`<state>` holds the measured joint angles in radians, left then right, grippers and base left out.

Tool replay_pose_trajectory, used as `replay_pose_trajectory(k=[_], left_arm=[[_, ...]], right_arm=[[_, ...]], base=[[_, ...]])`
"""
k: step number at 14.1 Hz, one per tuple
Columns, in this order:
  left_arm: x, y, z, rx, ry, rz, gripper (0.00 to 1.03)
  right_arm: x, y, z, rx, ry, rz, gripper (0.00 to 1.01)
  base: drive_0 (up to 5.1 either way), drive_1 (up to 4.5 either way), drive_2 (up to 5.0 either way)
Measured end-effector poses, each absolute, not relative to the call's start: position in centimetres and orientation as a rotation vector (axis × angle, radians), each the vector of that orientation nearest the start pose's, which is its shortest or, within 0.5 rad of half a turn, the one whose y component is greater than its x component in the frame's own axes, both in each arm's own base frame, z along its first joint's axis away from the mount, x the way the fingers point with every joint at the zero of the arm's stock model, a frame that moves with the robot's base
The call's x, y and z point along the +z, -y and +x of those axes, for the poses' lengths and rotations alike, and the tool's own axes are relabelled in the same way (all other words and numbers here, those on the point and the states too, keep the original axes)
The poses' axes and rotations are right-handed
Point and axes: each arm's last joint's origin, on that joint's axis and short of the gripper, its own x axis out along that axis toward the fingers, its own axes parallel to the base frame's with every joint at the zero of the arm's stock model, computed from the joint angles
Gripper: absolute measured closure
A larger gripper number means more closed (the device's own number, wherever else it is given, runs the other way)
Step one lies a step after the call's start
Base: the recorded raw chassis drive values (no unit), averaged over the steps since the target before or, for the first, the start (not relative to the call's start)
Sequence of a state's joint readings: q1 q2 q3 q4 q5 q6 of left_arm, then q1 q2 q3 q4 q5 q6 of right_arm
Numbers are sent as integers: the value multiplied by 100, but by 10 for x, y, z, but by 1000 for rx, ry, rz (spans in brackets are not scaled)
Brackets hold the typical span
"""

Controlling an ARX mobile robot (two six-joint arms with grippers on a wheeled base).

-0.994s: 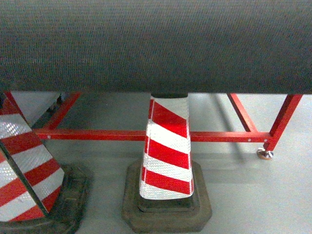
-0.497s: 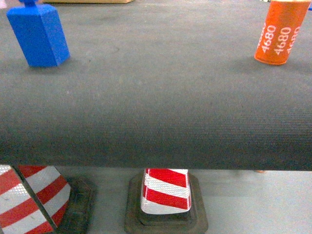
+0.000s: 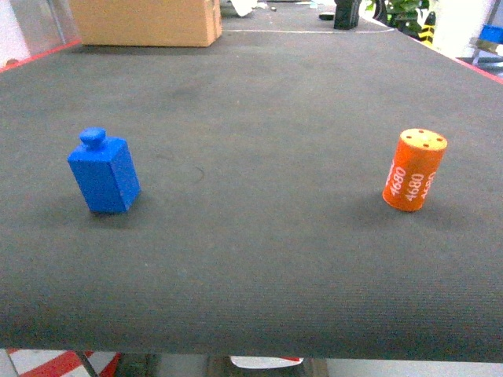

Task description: Sort blue parts and orange caps into right shelf containers

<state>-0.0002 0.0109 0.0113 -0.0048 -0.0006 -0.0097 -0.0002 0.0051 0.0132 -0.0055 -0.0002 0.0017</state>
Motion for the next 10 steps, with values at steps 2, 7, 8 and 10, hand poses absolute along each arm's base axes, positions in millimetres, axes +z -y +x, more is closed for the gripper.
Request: replay_pose_trajectory(k=[2, 7, 8, 10], left_arm=[[166, 0, 98, 1, -2, -10, 5], [166, 0, 98, 0, -4, -10, 5], [166, 0, 98, 0, -4, -10, 5], [166, 0, 98, 1, -4, -10, 5]], right_arm=[[167, 0, 97, 0, 5, 0, 3], [167, 0, 97, 0, 3, 1, 3], [167, 0, 97, 0, 3, 1, 3], [167, 0, 97, 0, 3, 1, 3]], base=[[0, 0, 0], [0, 0, 0], [0, 0, 0], [0, 0, 0]])
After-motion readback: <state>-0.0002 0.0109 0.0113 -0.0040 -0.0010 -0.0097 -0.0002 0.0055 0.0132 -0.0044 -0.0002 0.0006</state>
